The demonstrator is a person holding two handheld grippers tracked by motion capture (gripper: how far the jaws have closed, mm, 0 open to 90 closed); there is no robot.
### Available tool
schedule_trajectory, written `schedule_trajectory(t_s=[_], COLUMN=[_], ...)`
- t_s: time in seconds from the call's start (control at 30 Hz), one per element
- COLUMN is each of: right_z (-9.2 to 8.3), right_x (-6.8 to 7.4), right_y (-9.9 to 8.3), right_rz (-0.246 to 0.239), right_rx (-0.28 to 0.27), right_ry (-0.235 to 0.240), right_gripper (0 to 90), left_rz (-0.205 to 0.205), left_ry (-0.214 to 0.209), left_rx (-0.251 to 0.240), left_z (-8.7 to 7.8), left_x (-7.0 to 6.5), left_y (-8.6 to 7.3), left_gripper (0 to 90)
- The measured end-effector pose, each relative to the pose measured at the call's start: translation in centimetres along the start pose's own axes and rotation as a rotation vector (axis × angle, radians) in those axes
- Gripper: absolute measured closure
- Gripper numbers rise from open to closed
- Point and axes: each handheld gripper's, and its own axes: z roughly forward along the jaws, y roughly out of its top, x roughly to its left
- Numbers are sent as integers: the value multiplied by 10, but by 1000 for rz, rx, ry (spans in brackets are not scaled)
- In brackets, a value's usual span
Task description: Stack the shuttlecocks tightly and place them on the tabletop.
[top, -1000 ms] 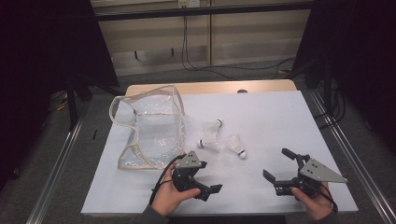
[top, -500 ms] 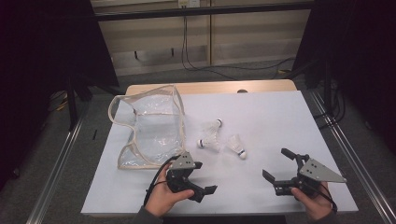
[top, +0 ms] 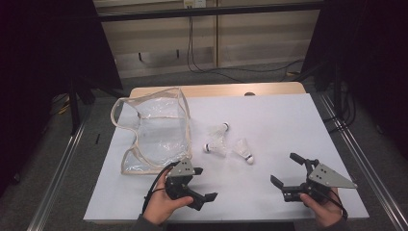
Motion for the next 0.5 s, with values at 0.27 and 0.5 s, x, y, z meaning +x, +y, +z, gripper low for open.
schedule_trajectory(t_s=[0.27, 0.5], right_z=[0, 0], right_x=[0, 0], right_y=[0, 0], right_rz=[0, -1], right_rx=[-2, 0], right_ry=[-2, -1], right_gripper=[4, 4], left_rz=[11, 2], left_ry=[-12, -3], left_rx=[6, 1], left_z=[-8, -17], left_x=[2, 6], left_y=[-5, -11], left_gripper=[61, 77])
